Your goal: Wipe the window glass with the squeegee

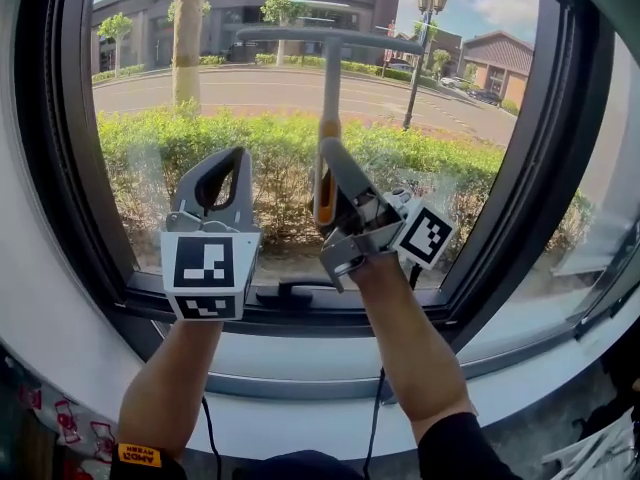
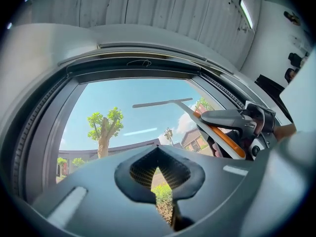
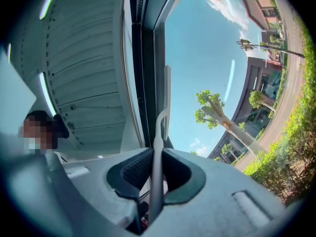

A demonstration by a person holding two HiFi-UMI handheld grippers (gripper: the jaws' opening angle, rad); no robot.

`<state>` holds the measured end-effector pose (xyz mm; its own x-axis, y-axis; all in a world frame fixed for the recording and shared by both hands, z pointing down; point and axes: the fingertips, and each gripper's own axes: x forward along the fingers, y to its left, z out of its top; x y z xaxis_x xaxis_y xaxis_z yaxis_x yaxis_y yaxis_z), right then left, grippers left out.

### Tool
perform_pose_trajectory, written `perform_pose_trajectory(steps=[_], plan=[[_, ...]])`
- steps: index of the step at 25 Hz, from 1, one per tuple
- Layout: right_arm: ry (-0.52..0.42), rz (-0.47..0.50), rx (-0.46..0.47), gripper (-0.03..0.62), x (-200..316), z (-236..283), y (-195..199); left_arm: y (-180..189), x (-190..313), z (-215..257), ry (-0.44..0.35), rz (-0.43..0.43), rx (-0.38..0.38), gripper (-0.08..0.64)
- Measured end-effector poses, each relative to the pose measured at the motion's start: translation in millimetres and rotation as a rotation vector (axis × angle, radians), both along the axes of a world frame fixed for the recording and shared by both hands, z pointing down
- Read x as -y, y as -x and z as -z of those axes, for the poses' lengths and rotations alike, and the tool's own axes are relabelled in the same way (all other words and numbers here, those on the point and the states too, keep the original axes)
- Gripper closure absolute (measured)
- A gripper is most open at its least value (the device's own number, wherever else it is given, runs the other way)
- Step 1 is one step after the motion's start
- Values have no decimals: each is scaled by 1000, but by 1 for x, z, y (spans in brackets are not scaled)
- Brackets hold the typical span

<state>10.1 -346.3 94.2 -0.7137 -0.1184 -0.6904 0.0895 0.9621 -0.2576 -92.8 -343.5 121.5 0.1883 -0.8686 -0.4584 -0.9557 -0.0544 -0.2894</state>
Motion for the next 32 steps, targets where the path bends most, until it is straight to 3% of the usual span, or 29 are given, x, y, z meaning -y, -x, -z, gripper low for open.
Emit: perform_pose_trajectory(steps=[19,32], plan=[[183,16,-42,545,-14,-149,-21,-23,9,-108,170,-67,-31,546],[245,27,-46,543,-20,-185,-27,-35,10,-137,218,-71,-22,546]])
